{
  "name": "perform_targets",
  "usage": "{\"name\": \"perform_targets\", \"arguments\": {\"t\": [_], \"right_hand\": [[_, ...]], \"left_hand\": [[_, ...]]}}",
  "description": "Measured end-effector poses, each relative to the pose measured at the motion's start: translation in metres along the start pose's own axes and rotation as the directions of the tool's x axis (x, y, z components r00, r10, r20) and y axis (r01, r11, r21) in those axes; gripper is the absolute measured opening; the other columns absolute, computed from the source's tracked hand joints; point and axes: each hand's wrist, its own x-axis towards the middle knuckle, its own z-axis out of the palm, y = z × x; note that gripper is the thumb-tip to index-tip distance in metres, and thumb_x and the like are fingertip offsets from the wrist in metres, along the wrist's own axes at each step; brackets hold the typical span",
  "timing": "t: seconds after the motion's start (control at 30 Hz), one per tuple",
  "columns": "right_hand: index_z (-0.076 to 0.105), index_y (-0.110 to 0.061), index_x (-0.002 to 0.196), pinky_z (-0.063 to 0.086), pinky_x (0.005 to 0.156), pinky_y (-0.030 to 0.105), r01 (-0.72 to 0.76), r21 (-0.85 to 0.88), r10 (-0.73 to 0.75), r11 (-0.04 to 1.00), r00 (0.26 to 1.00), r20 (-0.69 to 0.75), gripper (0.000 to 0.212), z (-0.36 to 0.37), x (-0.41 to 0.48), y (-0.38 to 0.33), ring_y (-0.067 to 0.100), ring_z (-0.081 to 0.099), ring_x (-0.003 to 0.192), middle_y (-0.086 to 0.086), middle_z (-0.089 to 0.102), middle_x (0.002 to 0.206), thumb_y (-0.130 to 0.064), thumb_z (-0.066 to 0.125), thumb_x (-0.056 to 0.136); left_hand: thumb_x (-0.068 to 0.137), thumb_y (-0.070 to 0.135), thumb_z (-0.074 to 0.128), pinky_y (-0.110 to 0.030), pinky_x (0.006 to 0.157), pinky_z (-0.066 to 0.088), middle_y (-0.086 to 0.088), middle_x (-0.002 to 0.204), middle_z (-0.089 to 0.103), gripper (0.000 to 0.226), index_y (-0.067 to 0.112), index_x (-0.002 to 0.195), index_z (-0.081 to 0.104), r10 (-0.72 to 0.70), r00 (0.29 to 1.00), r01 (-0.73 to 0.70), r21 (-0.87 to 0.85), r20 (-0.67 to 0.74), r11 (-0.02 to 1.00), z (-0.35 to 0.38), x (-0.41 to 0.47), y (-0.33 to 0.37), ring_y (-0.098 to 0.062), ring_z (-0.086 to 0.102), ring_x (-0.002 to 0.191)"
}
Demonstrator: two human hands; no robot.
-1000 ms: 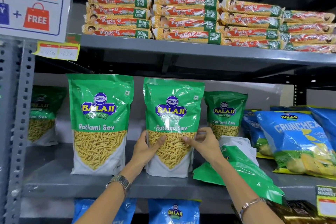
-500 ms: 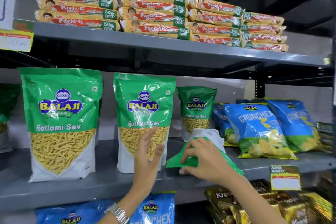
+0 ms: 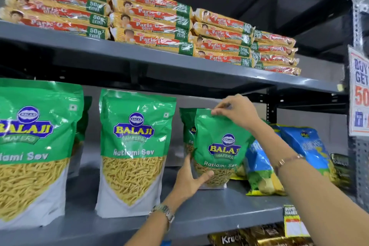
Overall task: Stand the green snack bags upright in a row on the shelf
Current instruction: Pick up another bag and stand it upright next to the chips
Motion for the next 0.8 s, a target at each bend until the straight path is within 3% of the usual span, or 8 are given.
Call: {"name": "perform_targets", "arguments": {"t": [0.1,0.2,0.27,0.33,0.43,0.53,0.67,0.8], "right_hand": [[0.073,-0.018,0.08,0.042,0.062,0.03,-0.08,0.028,0.079,0.996,0.996,0.052,0.031,0.013,0.031,0.013,0.02,0.06,0.073,0.001,0.068,0.072,-0.047,0.07,0.069],[0.071,-0.022,0.091,0.045,0.08,0.037,-0.033,-0.147,0.039,0.989,0.999,0.039,0.034,0.03,0.05,0.025,0.026,0.062,0.093,0.006,0.073,0.092,-0.051,0.063,0.075],[0.066,-0.021,0.107,0.041,0.088,0.04,-0.041,-0.28,0.033,0.959,0.999,-0.034,0.04,0.038,0.051,0.037,0.033,0.056,0.105,0.013,0.07,0.103,-0.05,0.057,0.081],[0.06,-0.014,0.116,0.039,0.089,0.042,-0.125,-0.313,0.061,0.942,0.976,-0.207,0.043,0.044,0.047,0.054,0.038,0.051,0.11,0.021,0.064,0.111,-0.044,0.053,0.087],[0.055,-0.004,0.114,0.041,0.088,0.046,-0.331,-0.05,0.283,0.942,0.867,-0.41,0.042,0.056,0.031,0.088,0.041,0.052,0.109,0.024,0.059,0.116,-0.038,0.049,0.09],[0.052,-0.003,0.117,0.04,0.085,0.041,-0.459,0.448,0.614,0.767,0.726,-0.308,0.047,0.073,0.008,0.108,0.035,0.054,0.107,0.021,0.059,0.116,-0.042,0.042,0.092],[0.056,-0.006,0.098,0.037,0.074,0.033,-0.394,0.616,0.547,0.682,0.834,-0.071,0.026,0.106,-0.014,0.116,0.023,0.052,0.09,0.013,0.058,0.095,-0.027,0.041,0.095],[0.052,-0.007,0.092,0.048,0.051,0.014,-0.344,0.717,0.507,0.606,0.862,-0.015,0.01,0.105,-0.014,0.121,0.016,0.055,0.072,0.003,0.059,0.078,-0.014,0.045,0.094]], "left_hand": [[0.07,0.035,0.075,-0.023,0.097,0.033,0.009,0.132,0.047,0.078,0.021,0.135,0.034,-0.081,0.996,0.081,0.014,-0.047,0.997,0.012,0.014,-0.017,-0.006,0.042,0.12],[0.072,0.025,0.075,-0.031,0.099,0.037,-0.003,0.13,0.054,0.066,0.016,0.129,0.043,-0.108,0.977,0.106,-0.021,-0.181,0.994,0.017,0.028,-0.021,-0.018,0.046,0.123],[0.072,0.023,0.075,-0.028,0.097,0.035,-0.002,0.126,0.055,0.064,0.015,0.128,0.045,-0.111,0.971,0.105,-0.04,-0.212,0.994,0.017,0.032,-0.02,-0.015,0.047,0.119],[0.072,0.022,0.075,-0.022,0.092,0.033,0.001,0.123,0.055,0.063,0.015,0.128,0.047,-0.112,0.968,0.1,-0.068,-0.222,0.993,0.015,0.034,-0.022,-0.01,0.045,0.113],[0.071,0.026,0.075,-0.012,0.074,0.037,0.004,0.119,0.057,0.055,0.019,0.119,0.05,-0.09,0.971,0.079,-0.059,-0.222,0.995,0.014,0.037,-0.027,-0.009,0.049,0.108],[0.071,0.03,0.075,-0.019,0.075,0.036,0.009,0.108,0.048,0.051,0.025,0.112,0.045,-0.074,0.975,0.074,-0.007,-0.209,0.997,0.013,0.038,-0.022,-0.007,0.044,0.102],[0.074,0.03,0.072,-0.026,0.091,0.033,0.005,0.117,0.044,0.063,0.017,0.127,0.04,-0.129,0.97,0.132,0.001,-0.204,0.991,0.012,0.039,-0.02,-0.011,0.041,0.112],[0.074,0.037,0.07,-0.035,0.098,0.035,-0.004,0.134,0.044,0.067,0.019,0.131,0.038,-0.177,0.964,0.184,0.02,-0.199,0.983,0.009,0.042,-0.028,-0.024,0.039,0.127]]}}
